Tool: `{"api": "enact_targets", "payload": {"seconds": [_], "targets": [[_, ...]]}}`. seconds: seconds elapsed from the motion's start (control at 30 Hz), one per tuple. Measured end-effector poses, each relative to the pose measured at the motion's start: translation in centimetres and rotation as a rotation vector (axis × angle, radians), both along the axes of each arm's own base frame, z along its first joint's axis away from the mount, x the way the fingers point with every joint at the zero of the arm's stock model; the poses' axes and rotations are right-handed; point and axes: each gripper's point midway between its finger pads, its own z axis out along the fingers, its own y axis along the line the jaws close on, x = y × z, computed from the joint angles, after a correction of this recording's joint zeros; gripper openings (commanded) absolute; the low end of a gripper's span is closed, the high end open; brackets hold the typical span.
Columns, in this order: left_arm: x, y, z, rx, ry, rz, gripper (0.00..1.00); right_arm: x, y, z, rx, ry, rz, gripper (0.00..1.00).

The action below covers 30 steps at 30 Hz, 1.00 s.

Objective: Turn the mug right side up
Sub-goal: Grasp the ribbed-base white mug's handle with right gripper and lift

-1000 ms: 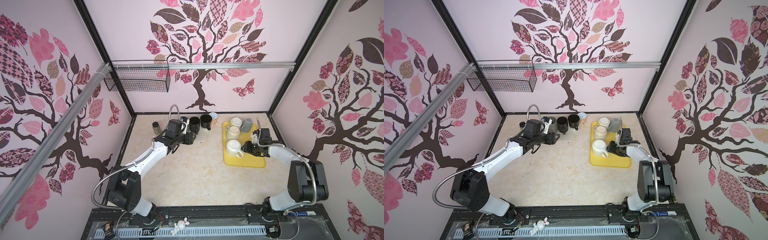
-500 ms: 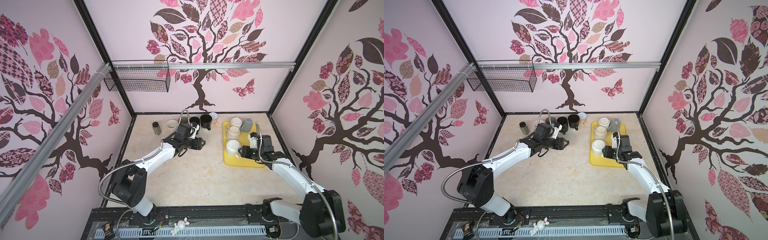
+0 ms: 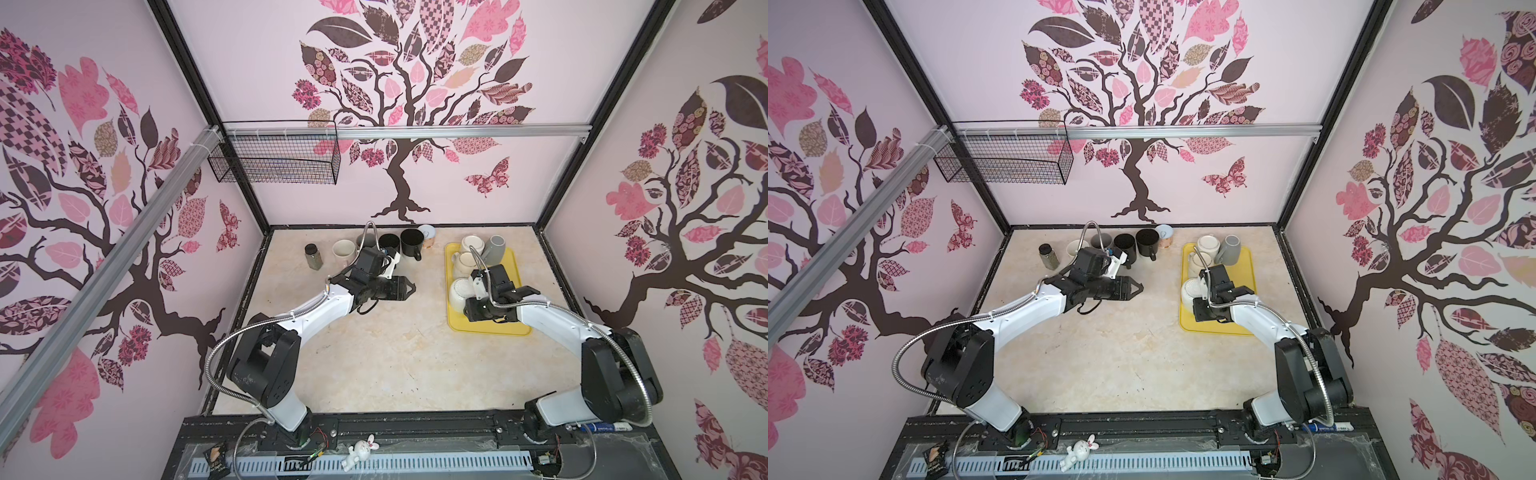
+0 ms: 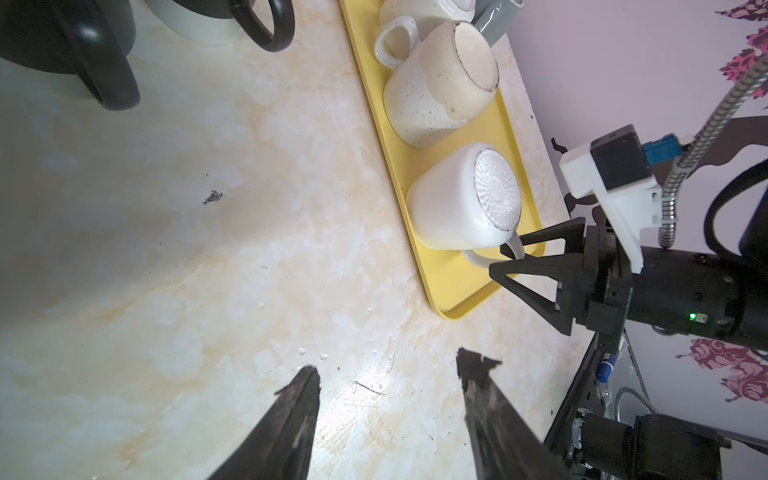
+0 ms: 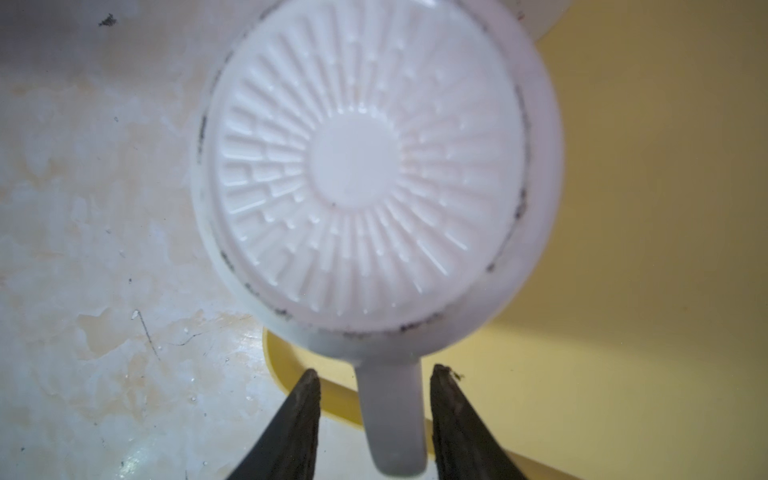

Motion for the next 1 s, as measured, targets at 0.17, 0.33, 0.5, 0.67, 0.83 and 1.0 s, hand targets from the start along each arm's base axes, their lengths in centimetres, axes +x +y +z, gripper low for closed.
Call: {"api": "enact_targets", "payload": {"seconds": [0.17,0.33,0.5,0.67,0.83,1.0], "targets": [[-0.1,0.1,-0.1,0.003,0.004,0.001,0.57,1.0,-0.8,0.2,-0.057,-0.003,-0.019,0.25],[-0.1,0.1,-0.2,0.004,0.006,0.000,0.57,1.3,-0.8,0.2,-0.075,-0.005,-0.009,0.00],[-0.8,0.3,-0.9,0.008,0.023,-0.007,0.58,1.1,-0.9,0.3,-0.080,-0.004,-0.011,0.00],[-1.3,0.3,0.0,-0.026,0.011,-0.027,0.60,0.5,-1.1,1.9,-0.063,-0.042,-0.015,0.00],[-1.4,1.0,2.1,-0.096,-0.020,-0.011,0.61,-0.2,-0.5,5.1,0.037,-0.150,-0.042,0.00],[-1.4,2.2,4.2,-0.163,-0.050,0.032,0.65,-0.4,0.8,7.7,0.202,-0.251,-0.081,0.00]]}}
